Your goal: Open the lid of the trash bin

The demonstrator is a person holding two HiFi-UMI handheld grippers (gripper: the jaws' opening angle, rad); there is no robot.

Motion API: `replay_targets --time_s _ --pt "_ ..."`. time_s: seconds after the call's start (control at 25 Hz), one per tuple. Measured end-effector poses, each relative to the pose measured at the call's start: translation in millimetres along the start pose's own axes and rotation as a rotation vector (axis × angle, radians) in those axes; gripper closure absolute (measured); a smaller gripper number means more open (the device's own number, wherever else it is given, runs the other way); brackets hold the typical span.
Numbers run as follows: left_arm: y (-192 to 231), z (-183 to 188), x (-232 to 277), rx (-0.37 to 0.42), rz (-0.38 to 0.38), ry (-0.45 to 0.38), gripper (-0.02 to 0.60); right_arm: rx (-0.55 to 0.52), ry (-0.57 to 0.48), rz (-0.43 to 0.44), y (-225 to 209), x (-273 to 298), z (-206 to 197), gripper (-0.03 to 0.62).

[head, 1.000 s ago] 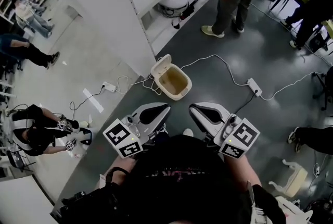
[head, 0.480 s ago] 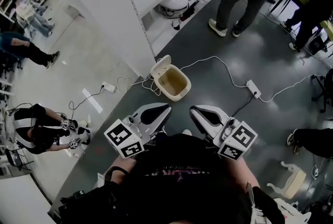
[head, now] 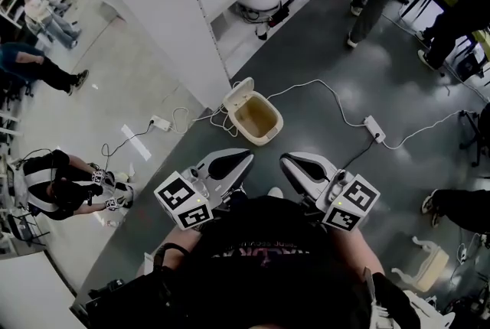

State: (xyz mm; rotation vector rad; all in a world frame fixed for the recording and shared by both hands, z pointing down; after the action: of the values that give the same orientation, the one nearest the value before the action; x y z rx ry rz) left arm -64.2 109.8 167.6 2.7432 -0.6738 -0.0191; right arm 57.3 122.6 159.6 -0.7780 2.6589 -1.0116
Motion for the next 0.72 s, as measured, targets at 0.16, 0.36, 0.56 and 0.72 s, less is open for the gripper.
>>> replay_targets --time_s 0.16,0.36,0.56,0.72 --pt "4.0 -3.0 0.4 -0.01 -0.009 0.011 0.58 0.017 0.008 -0.01 -4.2 4.2 -3.0 0.588" --pt "1.1 -7.1 0.1 -0.014 -0.009 0.009 0.58 0.027 0.007 -0.015 -5.8 0.9 -6.5 0.588" --pt "4.3 -8.0 -3.1 -0.023 0.001 0.003 0.58 0.028 0.021 -0.017 -6.1 5.2 -8.2 0.588" --pt "7.1 -8.6 -4.7 -0.025 0.006 0.002 0.58 0.026 0.029 -0.017 -6.9 9.2 -9.1 0.588"
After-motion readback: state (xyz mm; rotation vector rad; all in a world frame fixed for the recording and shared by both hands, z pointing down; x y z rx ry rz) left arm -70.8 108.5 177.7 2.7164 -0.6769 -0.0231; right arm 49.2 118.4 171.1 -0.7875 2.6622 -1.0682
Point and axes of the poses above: the fingertips, and each gripper's own axes: x forward along the fingers, y to its left, z out of its top, the point moved 4 cm from there along -x, backward along the fingers, and after that the axes turned 10 degrees about x, right-handed, at the moved point
